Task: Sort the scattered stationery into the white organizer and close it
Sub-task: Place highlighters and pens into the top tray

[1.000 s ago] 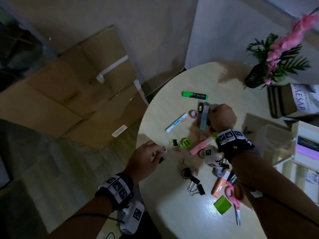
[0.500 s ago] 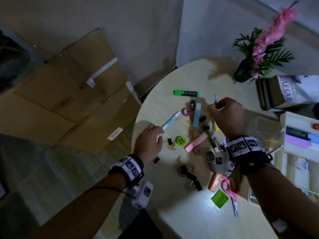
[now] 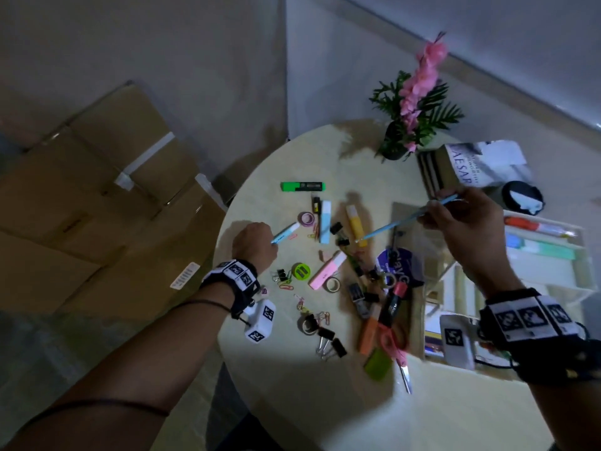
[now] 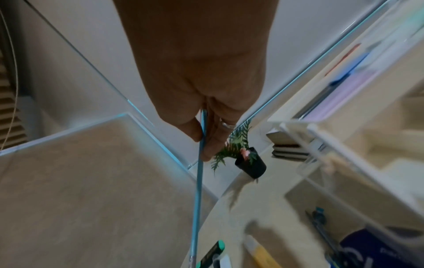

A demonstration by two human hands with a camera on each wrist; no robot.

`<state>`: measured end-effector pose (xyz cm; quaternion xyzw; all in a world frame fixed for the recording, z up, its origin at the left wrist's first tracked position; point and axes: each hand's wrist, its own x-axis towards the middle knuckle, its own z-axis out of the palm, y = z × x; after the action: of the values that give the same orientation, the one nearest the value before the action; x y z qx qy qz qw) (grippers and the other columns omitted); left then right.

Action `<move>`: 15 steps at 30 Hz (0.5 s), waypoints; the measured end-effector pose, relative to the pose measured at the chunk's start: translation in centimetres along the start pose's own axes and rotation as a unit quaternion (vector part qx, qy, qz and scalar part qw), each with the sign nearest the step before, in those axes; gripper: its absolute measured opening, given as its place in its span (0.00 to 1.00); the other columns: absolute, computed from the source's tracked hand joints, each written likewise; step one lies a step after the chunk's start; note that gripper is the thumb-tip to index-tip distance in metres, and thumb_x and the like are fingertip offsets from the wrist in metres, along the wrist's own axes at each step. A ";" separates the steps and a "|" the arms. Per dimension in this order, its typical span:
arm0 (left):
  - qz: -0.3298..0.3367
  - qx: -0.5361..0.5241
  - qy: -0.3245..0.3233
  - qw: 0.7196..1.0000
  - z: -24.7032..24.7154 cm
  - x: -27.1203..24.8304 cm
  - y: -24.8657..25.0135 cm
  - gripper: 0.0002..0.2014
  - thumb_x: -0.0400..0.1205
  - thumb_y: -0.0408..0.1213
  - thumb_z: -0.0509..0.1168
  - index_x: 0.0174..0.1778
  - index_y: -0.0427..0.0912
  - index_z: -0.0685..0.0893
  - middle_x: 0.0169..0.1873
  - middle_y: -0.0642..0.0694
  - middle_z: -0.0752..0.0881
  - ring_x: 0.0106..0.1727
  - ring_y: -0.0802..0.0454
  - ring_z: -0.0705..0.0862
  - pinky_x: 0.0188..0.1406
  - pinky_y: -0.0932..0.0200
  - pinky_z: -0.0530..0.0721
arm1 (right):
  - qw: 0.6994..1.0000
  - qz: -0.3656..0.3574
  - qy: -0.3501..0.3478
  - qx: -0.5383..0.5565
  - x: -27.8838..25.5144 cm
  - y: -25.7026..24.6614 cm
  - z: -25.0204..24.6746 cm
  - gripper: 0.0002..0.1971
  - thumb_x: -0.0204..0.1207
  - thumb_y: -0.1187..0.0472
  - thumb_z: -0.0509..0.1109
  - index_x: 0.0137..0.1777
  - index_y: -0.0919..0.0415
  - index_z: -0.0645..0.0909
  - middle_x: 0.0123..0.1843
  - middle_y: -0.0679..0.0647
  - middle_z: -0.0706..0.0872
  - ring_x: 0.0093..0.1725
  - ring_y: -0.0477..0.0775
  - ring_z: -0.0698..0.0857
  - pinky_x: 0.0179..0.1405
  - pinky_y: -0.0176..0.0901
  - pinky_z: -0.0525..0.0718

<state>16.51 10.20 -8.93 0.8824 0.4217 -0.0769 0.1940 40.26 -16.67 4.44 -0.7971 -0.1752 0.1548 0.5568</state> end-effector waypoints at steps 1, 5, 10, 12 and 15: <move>-0.003 -0.004 0.003 1.000 -0.3 -0.1 0.2 0.13 0.80 0.45 0.77 0.52 0.39 0.93 0.47 0.41 0.93 0.49 0.40 0.92 0.39 0.53 0.87 | 1.000 0.005 -0.001 0.013 0.1 0.0 -1.2 0.10 0.85 0.66 0.74 0.60 0.70 0.82 0.42 0.56 0.95 0.42 0.60 0.96 0.48 0.51 0.94; 0.005 -0.079 0.037 0.996 -1.7 -0.6 2.0 0.09 0.78 0.44 0.79 0.48 0.44 0.90 0.45 0.43 0.93 0.46 0.43 0.91 0.42 0.54 0.88 | 1.000 -0.011 0.016 0.017 0.9 -0.7 -7.2 0.04 0.85 0.65 0.73 0.52 0.66 0.87 0.42 0.53 0.95 0.44 0.60 0.95 0.50 0.47 0.93; 0.063 -0.252 0.055 0.964 -2.9 -1.6 7.8 0.11 0.74 0.43 0.84 0.41 0.52 0.86 0.38 0.55 0.91 0.39 0.54 0.91 0.44 0.47 0.92 | 0.996 -0.015 0.078 0.050 3.0 -0.1 -16.9 0.05 0.84 0.67 0.74 0.48 0.57 0.87 0.37 0.46 0.94 0.39 0.45 0.92 0.49 0.37 0.90; 0.096 -0.285 0.074 0.951 -3.8 -2.3 11.4 0.10 0.74 0.41 0.84 0.43 0.49 0.88 0.37 0.56 0.90 0.37 0.57 0.88 0.42 0.51 0.91 | 0.993 0.001 0.082 0.089 3.9 1.2 -20.2 0.02 0.80 0.64 0.77 0.47 0.59 0.87 0.37 0.48 0.93 0.39 0.46 0.91 0.52 0.37 0.90; 0.147 -0.328 0.080 0.930 -4.9 -3.6 17.5 0.08 0.76 0.40 0.83 0.44 0.49 0.90 0.37 0.56 0.89 0.36 0.60 0.82 0.38 0.57 0.85 | 0.991 0.026 0.065 0.110 4.7 3.8 -23.4 0.10 0.70 0.59 0.79 0.46 0.64 0.86 0.37 0.51 0.93 0.40 0.48 0.91 0.55 0.38 0.91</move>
<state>27.67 -0.32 1.49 0.8248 0.3026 0.1659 0.4479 55.19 -35.29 8.41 -0.7436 -0.1000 0.1355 0.6470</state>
